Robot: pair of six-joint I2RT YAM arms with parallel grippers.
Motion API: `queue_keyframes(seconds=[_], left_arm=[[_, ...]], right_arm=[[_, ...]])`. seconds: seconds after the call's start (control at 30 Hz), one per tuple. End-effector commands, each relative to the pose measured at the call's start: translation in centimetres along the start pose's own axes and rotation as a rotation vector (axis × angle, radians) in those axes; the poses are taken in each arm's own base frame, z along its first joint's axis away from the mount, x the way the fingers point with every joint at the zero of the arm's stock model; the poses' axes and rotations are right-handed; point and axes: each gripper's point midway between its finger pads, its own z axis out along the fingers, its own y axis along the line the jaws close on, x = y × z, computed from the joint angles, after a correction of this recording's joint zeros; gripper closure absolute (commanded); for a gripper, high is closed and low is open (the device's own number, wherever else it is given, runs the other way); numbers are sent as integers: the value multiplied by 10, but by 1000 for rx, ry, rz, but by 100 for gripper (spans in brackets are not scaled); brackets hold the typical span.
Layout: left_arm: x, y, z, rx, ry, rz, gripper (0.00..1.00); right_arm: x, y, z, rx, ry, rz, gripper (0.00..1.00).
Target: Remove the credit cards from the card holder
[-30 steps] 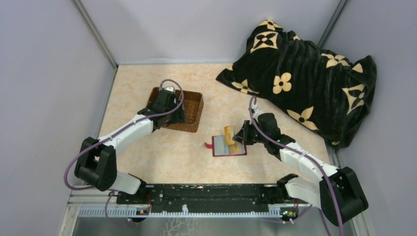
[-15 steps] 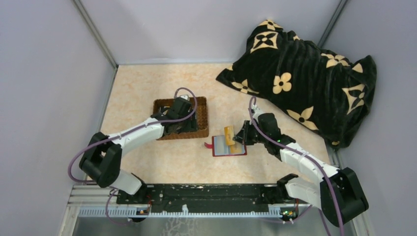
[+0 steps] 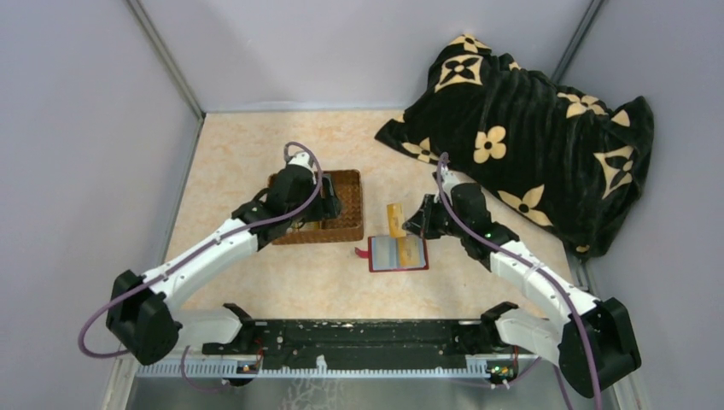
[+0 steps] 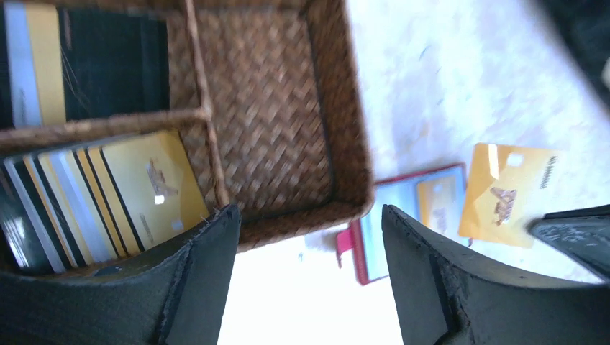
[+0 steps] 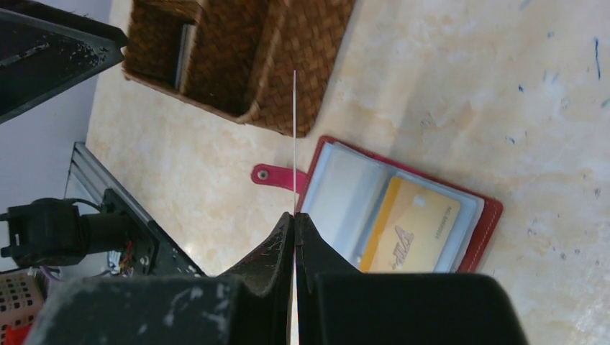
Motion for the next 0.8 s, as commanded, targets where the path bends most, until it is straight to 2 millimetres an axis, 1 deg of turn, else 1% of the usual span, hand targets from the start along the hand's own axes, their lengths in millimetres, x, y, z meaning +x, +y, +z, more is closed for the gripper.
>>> queue_keyframes(seconds=[0.0,0.07,0.17,0.27,0.33,0.4,0.47,0.53,0.67,0.77], left_arm=[[-64,-19,-22,39,-211,23,22],[-71,-19,-20,23,-226,39,22],[-73,-21,-12,40,-240,43,21],[-78,-32,-11,163,-282,20,22],[-82,-36,-16,246,-318,-8,23],[-87,-38,-27,302,-363,-24,24],[-88,-38,-34,343,-384,-18,28],[-83,-42,-39,413,-389,0,29],[-78,-55,-57,584,-414,4,27],[-73,-70,-78,723,-455,48,27]], right_arm=[[-51,38,-11,-101,-106,-75,100],[-57,53,-8,-167,-93,-73,100],[-64,81,-6,-309,-78,-66,100],[-69,110,-8,-461,-59,-47,100],[-76,126,-12,-536,-72,-45,100],[-82,134,-16,-573,-86,-48,100],[-87,138,-18,-587,-101,-60,100],[-89,142,-18,-609,-94,-55,100],[-92,156,-23,-711,-93,-28,100],[-95,159,-24,-725,-103,-30,100]])
